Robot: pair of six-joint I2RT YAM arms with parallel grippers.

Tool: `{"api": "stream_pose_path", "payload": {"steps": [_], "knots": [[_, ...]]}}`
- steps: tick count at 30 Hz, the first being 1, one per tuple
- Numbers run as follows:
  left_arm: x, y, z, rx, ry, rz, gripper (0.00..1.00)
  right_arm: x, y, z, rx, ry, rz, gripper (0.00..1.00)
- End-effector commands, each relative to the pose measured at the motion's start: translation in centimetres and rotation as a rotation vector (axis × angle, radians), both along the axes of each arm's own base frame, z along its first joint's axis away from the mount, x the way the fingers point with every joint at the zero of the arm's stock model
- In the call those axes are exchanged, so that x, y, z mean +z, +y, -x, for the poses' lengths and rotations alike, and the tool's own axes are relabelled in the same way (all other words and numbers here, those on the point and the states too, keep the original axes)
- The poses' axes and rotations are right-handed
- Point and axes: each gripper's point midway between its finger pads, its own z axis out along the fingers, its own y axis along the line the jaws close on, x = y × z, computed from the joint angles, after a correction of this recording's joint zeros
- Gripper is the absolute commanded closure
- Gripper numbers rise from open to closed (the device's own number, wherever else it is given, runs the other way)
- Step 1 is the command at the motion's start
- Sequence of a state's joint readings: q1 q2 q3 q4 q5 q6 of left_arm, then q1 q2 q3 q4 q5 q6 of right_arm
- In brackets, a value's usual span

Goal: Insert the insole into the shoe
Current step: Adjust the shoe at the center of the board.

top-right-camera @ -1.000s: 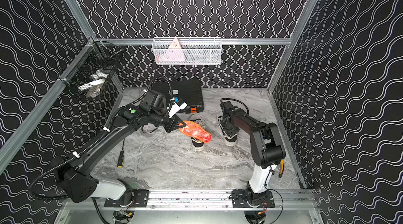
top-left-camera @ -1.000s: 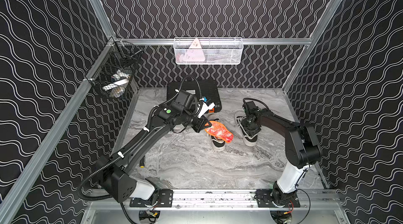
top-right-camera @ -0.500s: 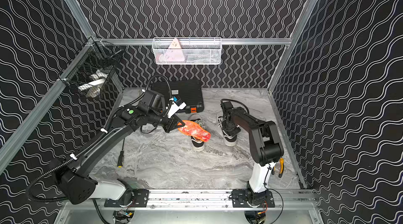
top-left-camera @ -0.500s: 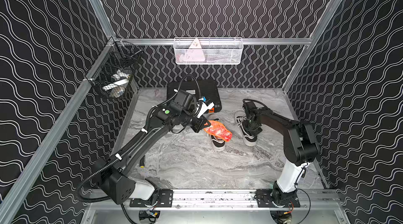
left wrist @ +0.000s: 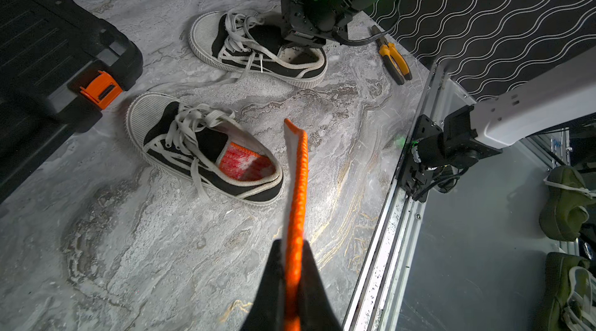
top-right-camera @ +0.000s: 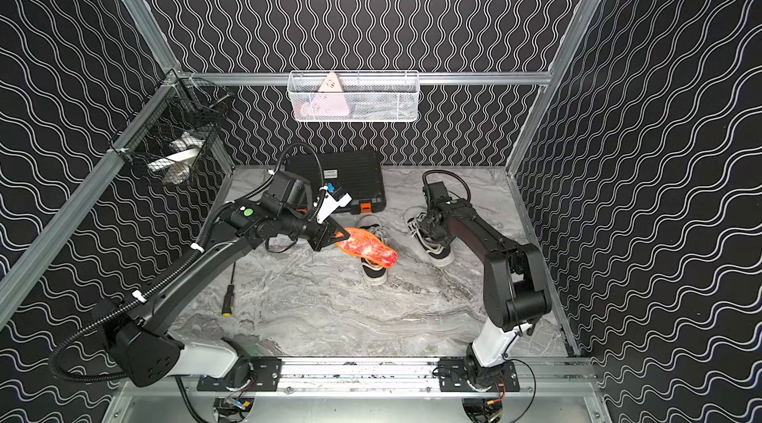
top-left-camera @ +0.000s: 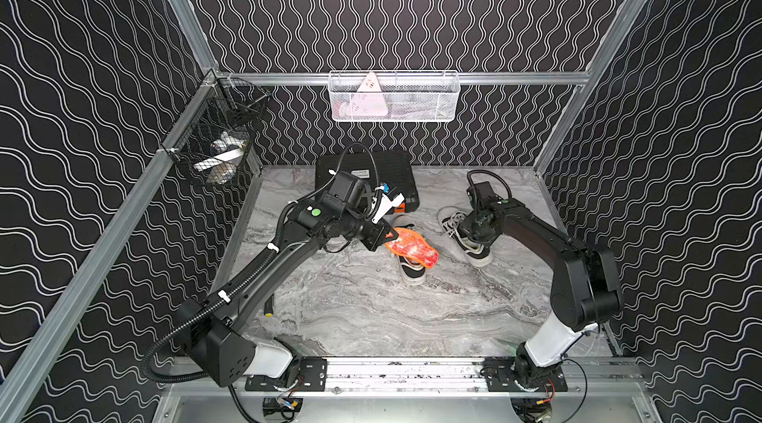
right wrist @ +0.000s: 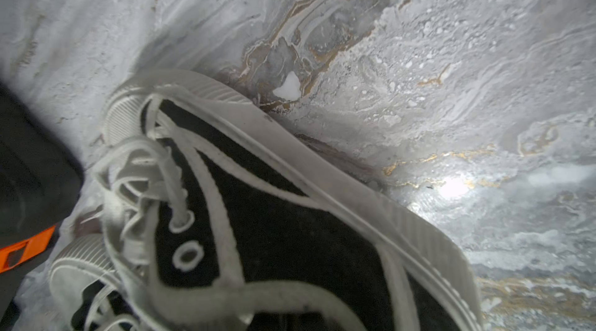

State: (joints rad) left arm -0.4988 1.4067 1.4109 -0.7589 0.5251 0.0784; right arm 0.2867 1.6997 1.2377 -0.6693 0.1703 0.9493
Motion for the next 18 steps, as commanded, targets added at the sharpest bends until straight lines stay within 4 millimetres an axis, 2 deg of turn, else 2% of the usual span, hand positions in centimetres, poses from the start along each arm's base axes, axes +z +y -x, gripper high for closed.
{"api": "stream_pose_path", "payload": {"steps": [1,6,9,11,14,16,18], "knots": [[0.6,-0.3,-0.2,-0.006,-0.006,0.022,1.00,0.5,0.1,0.4,0.027,-0.008,0.010,0.95],[0.5,-0.2,-0.1,-0.003,-0.005,0.017,1.00,-0.2,0.5,1.4,0.072,0.031,0.008,0.93],[0.2,-0.1,-0.1,0.000,-0.001,0.012,1.00,-1.3,0.9,3.0,0.110,0.082,-0.014,0.90],[0.3,-0.1,0.0,-0.002,-0.001,0.006,1.00,-2.7,1.2,4.8,0.126,0.125,-0.033,0.86],[0.5,0.0,-0.1,-0.001,-0.011,-0.002,1.00,-4.2,0.8,6.7,0.107,0.168,-0.030,0.70],[0.6,0.0,-0.2,-0.001,-0.012,-0.004,1.00,-4.2,0.8,6.8,0.094,0.156,-0.035,0.58],[0.5,-0.1,-0.3,-0.005,-0.005,-0.006,1.00,-3.3,0.8,5.9,0.085,0.120,-0.036,0.50]]}}
